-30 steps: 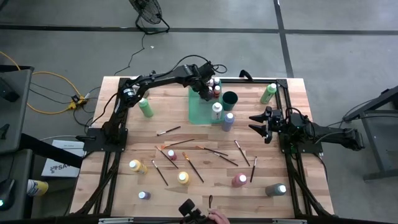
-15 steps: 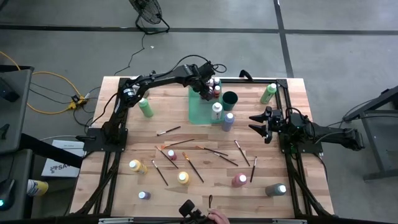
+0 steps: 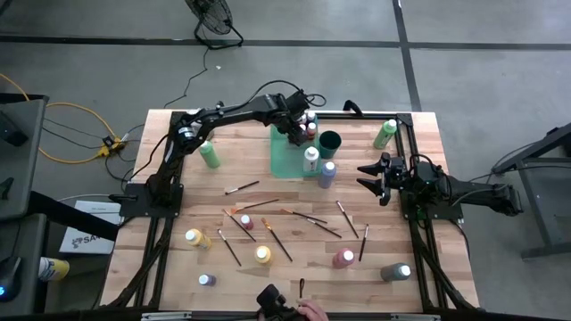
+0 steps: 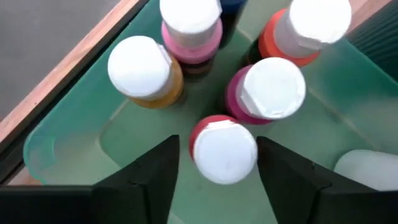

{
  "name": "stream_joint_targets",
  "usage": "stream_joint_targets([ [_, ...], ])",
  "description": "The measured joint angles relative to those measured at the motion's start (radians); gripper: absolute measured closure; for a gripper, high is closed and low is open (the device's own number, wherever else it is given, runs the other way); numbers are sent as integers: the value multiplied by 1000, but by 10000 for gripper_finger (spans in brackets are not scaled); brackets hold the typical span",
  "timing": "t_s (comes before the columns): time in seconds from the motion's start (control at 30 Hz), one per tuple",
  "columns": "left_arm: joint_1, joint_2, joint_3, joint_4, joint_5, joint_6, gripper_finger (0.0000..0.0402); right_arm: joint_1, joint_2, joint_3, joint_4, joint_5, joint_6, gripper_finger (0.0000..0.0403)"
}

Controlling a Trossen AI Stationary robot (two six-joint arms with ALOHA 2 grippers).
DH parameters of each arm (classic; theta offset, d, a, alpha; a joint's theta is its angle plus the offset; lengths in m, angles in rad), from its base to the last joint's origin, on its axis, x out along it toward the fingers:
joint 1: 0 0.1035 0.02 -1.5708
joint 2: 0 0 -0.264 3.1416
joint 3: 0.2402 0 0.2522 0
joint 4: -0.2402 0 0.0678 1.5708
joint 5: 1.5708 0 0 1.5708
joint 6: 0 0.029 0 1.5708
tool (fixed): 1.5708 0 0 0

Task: Pick & Place Paint Supplies
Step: Put the top orange paint bottle into the green bin, then put the orange paint bottle into the green bin

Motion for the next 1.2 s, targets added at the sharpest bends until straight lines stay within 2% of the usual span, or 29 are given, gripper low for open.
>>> stream_joint_targets([
  [0.17, 1, -2, 0, 12, -12, 31, 162, 0, 0, 0, 0, 0, 0, 180],
  [0.53, -21, -103, 2, -20, -47, 125, 158, 0, 0, 0, 0, 0, 0, 180],
  [0.9, -78, -240, 2, -240, -47, 236, 158, 0, 0, 0, 0, 0, 0, 180],
  [1.2, -161, -325, 2, -467, -47, 261, 158, 0, 0, 0, 0, 0, 0, 180],
])
